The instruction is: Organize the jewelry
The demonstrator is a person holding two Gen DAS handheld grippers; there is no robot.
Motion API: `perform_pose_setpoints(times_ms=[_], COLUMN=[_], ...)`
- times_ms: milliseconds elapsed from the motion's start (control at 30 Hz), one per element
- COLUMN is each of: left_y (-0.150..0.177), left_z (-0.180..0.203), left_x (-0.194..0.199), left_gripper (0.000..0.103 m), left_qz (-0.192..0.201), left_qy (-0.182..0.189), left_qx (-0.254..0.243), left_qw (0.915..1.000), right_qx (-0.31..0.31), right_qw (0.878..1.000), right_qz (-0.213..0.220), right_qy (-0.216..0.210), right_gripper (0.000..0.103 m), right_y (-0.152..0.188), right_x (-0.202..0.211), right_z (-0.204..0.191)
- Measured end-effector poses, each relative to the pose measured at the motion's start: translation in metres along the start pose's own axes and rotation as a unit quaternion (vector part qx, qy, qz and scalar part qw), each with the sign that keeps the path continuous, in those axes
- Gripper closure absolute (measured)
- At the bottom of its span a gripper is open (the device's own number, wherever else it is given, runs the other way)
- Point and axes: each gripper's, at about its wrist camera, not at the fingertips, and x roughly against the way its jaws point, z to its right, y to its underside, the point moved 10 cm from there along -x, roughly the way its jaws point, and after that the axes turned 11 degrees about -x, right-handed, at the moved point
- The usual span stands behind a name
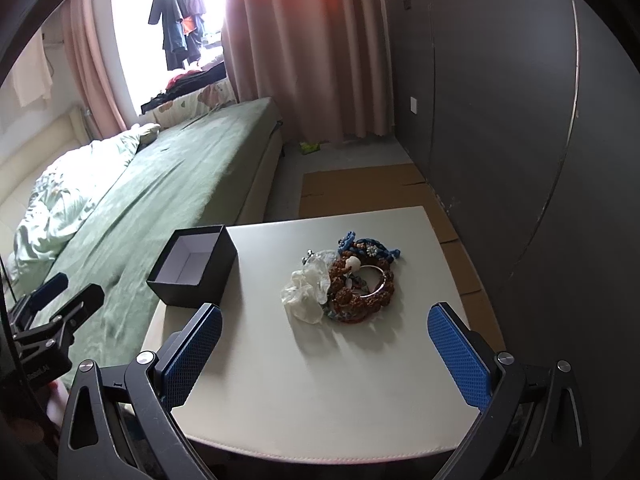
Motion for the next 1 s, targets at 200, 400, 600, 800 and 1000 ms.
perform_pose_setpoints(times_ms=[200, 400, 600, 800, 1000], left_y=[0.000, -0.002, -0.003, -0.005, -0.012], left_z=[0.000, -0.004, -0.006, -0.008, -0.005], left_x=[0.003, 0.005, 0.001, -0.002, -0.013], left_gripper=[0.001, 0.001, 0.001, 0.001, 0.001], left_qz=[0.001, 0.003, 0.003, 0.002, -0.001], left_qy=[0.000, -0.008, -0.007, -0.005, 0.007], left_qx=[-0.001, -0.008, 0.002, -0.001, 0.002], left_qw=[1.0000, 0.9999, 1.0000, 1.0000, 1.0000], right_qx=[0.003, 0.009, 0.017, 0.013, -0.001], right_qw=[1.000, 1.000, 1.000, 1.000, 1.000], right_qz=[-0.002, -0.008, -0.010, -0.014, -0.018], right_qy=[0.003, 0.004, 0.009, 0.009, 0.003], right_gripper=[0.000, 0.000, 0.000, 0.000, 0.000], right_y=[0.002, 0.005, 0.006, 0.005, 0.000], right_x=[-0.002, -0.003, -0.007, -0.011, -0.016], right_z=[-0.001, -0.005, -0.007, -0.007, -0.003])
